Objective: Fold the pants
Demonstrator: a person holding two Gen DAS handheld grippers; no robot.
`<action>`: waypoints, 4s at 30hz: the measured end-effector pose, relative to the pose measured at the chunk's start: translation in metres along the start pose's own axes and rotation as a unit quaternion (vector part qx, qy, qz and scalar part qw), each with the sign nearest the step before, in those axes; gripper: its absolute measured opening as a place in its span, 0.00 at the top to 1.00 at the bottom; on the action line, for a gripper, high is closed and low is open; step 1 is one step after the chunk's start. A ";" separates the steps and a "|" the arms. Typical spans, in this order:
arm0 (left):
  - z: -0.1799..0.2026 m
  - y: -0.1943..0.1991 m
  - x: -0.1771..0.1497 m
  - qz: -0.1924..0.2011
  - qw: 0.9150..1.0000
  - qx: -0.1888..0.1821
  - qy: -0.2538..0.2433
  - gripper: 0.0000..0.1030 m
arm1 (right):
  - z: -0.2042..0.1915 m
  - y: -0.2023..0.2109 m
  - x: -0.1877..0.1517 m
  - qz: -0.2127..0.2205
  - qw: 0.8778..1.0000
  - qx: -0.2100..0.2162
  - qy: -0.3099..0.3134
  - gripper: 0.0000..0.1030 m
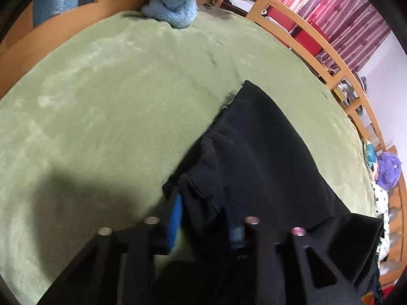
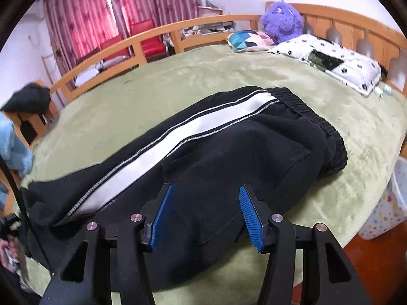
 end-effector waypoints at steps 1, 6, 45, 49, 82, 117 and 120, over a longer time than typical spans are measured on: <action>0.001 0.005 -0.002 0.000 1.000 -0.007 -0.002 0.88 | -0.004 0.000 0.000 0.001 1.000 -0.006 0.008 0.48; -0.013 0.058 -0.016 0.056 0.998 -0.012 0.018 0.90 | -0.014 -0.002 -0.004 -0.006 1.000 0.000 0.031 0.48; 0.114 0.070 -0.177 0.024 0.974 0.078 -0.213 0.91 | -0.004 0.034 -0.027 0.042 0.995 0.051 0.077 0.45; 0.109 0.124 -0.126 0.107 0.968 0.096 -0.206 0.91 | 0.007 0.035 -0.024 0.043 0.995 0.071 0.047 0.45; 0.123 0.019 -0.178 -0.007 0.972 0.094 -0.215 0.91 | -0.210 -0.015 -0.064 -0.041 0.962 0.116 0.243 0.38; 0.054 0.081 0.016 0.051 0.985 0.077 -0.146 0.37 | -0.218 -0.089 0.018 -0.076 0.983 0.057 0.155 0.38; 0.034 0.098 -0.004 0.039 0.991 0.032 -0.122 0.36 | -0.207 -0.080 0.010 -0.073 0.985 0.054 0.144 0.38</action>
Point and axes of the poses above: each gripper's, at about its wrist camera, not at the fingertips, and y roughly against the way its jaws point, z to its right, x to its top, the point moved 4 cm from there along -y, roughly the way its jaws point, and after that the axes turned 11 degrees about -z, right-handed, at the moved point
